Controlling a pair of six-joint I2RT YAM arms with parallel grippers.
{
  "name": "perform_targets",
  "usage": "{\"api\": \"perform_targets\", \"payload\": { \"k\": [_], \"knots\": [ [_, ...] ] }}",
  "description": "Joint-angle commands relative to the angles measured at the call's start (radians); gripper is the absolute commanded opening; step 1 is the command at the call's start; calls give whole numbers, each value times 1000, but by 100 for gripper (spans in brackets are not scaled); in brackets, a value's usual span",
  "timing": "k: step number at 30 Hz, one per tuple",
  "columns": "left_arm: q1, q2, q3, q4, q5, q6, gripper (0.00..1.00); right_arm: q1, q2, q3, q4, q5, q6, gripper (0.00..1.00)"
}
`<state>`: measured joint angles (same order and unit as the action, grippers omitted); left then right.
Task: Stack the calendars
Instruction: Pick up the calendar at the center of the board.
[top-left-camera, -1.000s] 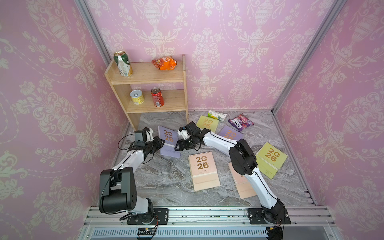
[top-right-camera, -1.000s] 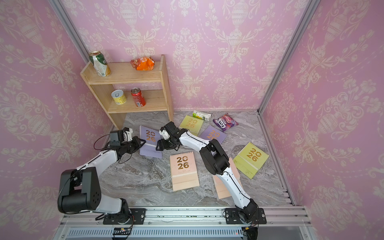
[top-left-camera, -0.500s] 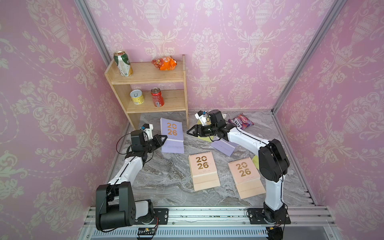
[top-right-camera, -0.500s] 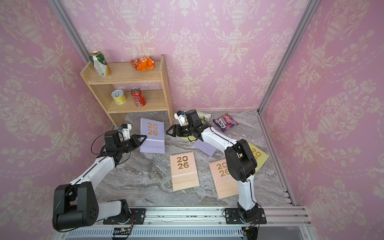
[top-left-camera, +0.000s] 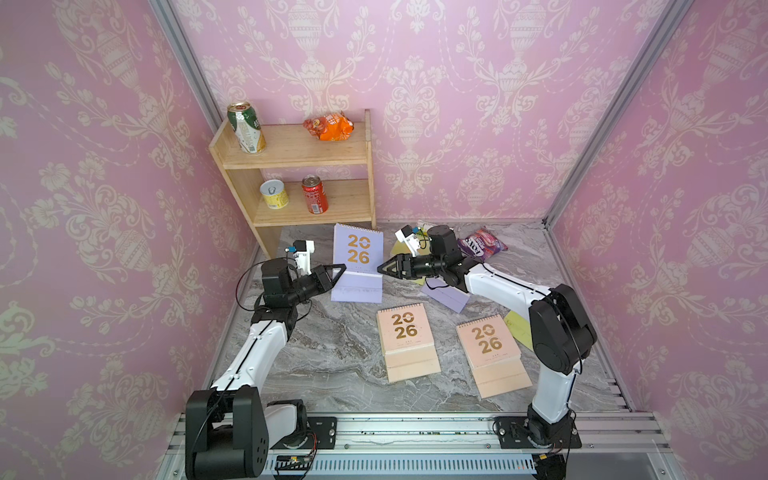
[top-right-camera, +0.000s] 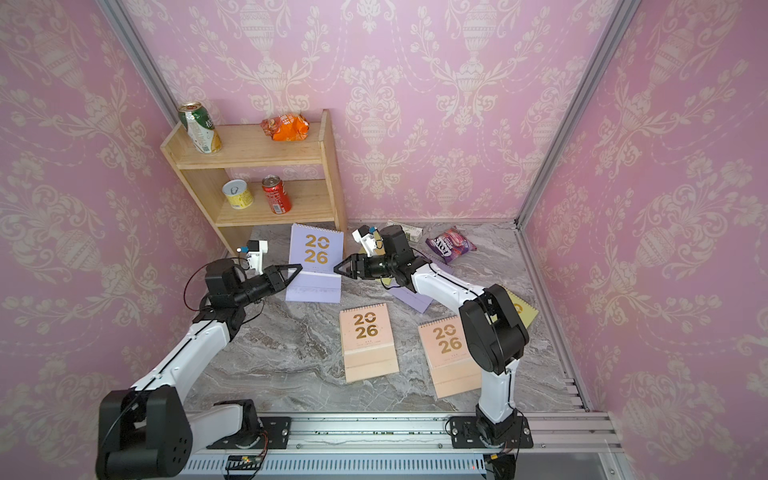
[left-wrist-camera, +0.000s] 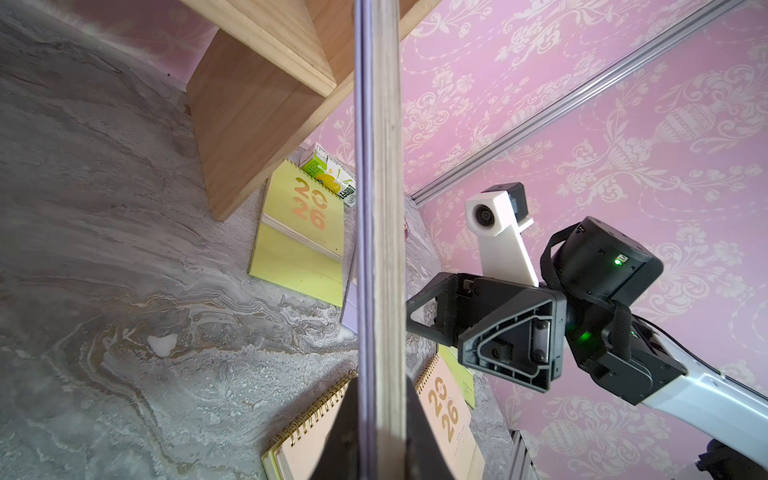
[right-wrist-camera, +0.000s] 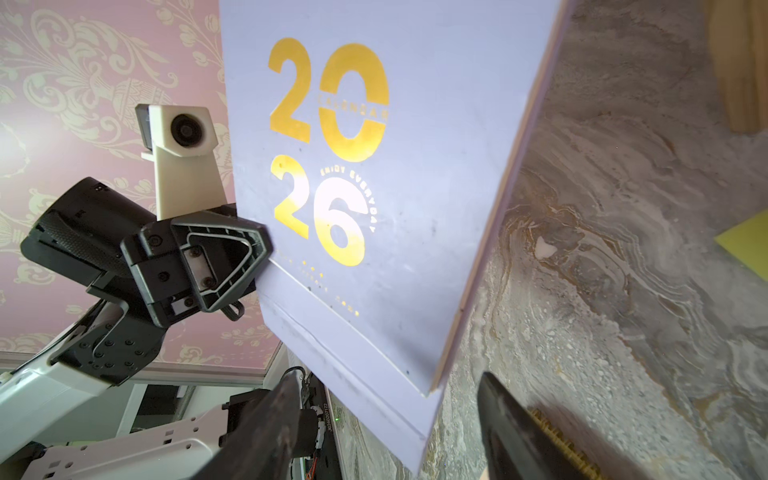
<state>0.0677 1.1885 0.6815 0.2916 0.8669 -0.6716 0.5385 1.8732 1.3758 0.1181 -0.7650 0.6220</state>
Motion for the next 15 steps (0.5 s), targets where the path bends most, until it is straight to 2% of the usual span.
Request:
{"api": "perform_targets", "payload": {
  "k": [1,8,15],
  "knots": [
    [-15,-31,-7,54,50,-10,0,-15,-65,-30,46,-14,16,69],
    [-42,-48,-10,60,51,-16,0,-32,-71,-63,84,-34,24,69],
    [-67,-55,-19,96,61,-40,0,-31,-40,-74,200,-73,93,68]
  ]
}}
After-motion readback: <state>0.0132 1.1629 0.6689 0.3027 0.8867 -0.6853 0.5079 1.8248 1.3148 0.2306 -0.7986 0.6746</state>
